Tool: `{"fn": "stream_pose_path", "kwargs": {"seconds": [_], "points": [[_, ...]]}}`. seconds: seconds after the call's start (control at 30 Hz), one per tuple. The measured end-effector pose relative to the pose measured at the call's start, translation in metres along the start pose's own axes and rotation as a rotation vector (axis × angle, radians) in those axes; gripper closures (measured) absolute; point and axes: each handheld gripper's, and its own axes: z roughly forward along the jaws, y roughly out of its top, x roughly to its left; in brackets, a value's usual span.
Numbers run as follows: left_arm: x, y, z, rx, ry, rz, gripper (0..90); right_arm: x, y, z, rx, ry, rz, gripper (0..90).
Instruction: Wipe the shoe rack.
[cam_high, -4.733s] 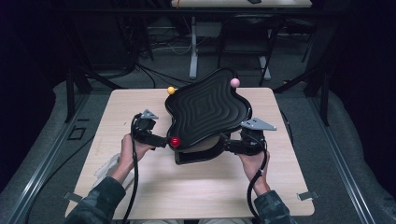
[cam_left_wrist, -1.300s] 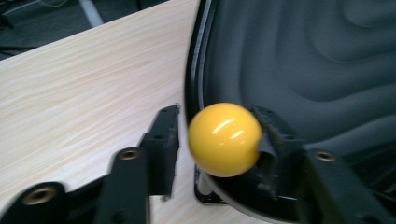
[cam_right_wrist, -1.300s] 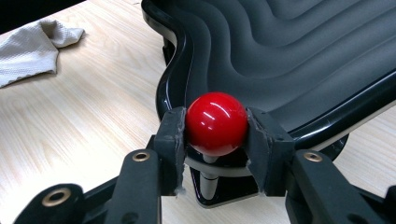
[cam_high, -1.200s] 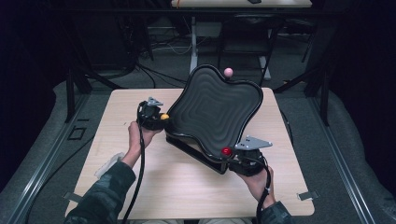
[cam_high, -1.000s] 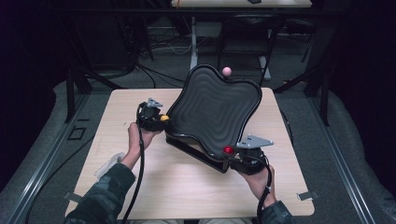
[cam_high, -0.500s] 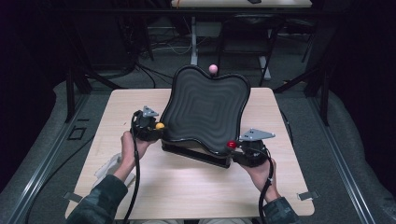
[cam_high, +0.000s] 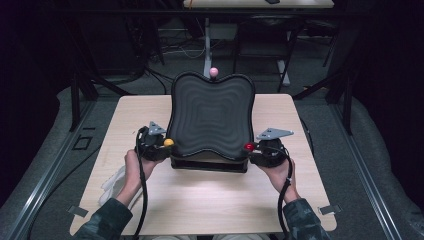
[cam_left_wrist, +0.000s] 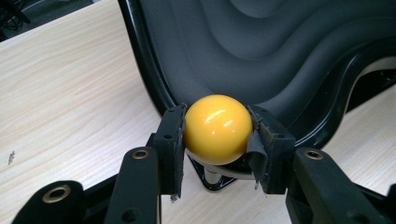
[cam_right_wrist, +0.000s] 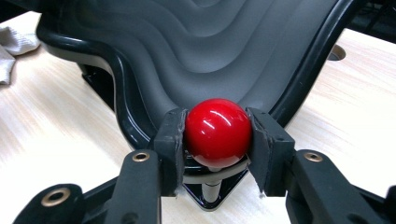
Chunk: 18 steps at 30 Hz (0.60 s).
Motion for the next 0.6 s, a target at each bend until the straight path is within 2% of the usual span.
{"fn": "stream_pose_path", "kwargs": {"seconds": [0.53, 0.6], "points": [[0.0010, 0.0015, -0.0003, 0.008, -0.012, -0.011, 59.7, -0.0064, 0.0051, 0.0054, 0.007, -0.006, -0.007, 58.9], [0.0022, 0.0009, -0.0005, 0.003, -0.023, -0.020, 59.0, -0.0049, 0.0049, 0.0053, 0.008, -0.013, -0.008, 56.2]]}}
